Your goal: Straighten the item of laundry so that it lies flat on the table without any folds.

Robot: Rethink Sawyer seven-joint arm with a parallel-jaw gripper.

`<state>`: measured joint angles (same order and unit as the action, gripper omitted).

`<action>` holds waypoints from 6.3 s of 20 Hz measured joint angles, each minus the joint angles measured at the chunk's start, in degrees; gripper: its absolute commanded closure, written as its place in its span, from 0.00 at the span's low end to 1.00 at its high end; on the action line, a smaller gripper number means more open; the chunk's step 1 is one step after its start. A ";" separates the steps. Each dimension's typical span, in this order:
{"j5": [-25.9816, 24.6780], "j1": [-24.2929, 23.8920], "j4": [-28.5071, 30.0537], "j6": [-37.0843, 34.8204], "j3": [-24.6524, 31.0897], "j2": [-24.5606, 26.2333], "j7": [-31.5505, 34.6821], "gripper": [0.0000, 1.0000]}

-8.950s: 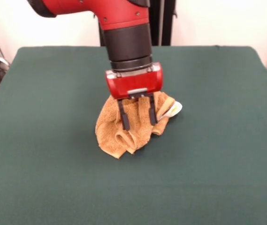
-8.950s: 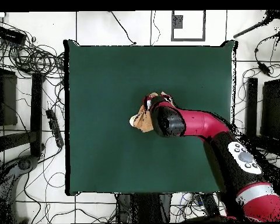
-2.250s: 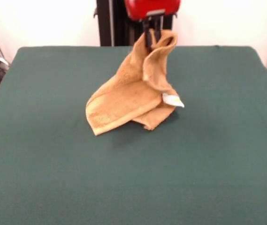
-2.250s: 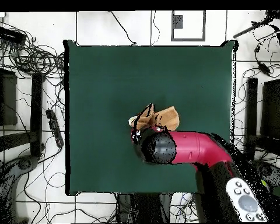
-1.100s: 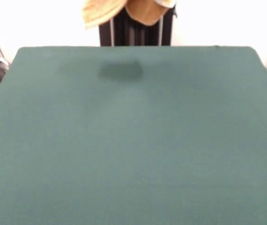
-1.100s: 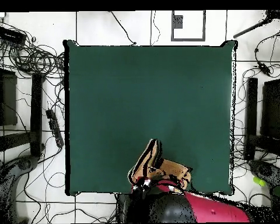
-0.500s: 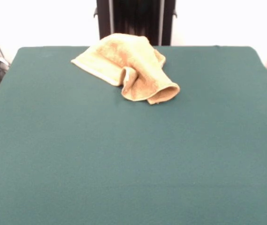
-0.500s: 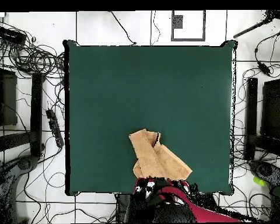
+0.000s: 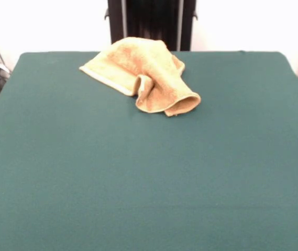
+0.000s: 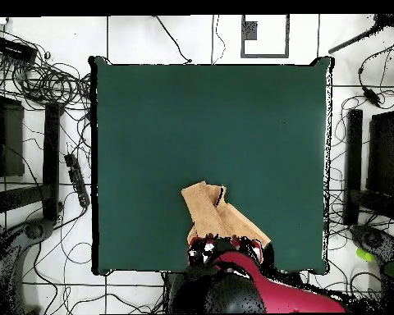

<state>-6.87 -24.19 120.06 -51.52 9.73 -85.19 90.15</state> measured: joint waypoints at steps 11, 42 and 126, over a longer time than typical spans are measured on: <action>-16.63 4.67 -5.26 6.59 -2.04 12.11 0.62 0.00; -22.35 8.42 -16.65 34.08 -10.19 46.80 20.21 0.00; -36.22 -22.90 -16.04 16.15 29.15 52.30 20.13 0.00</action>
<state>-43.08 -47.08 104.02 -35.37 38.88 -32.89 110.28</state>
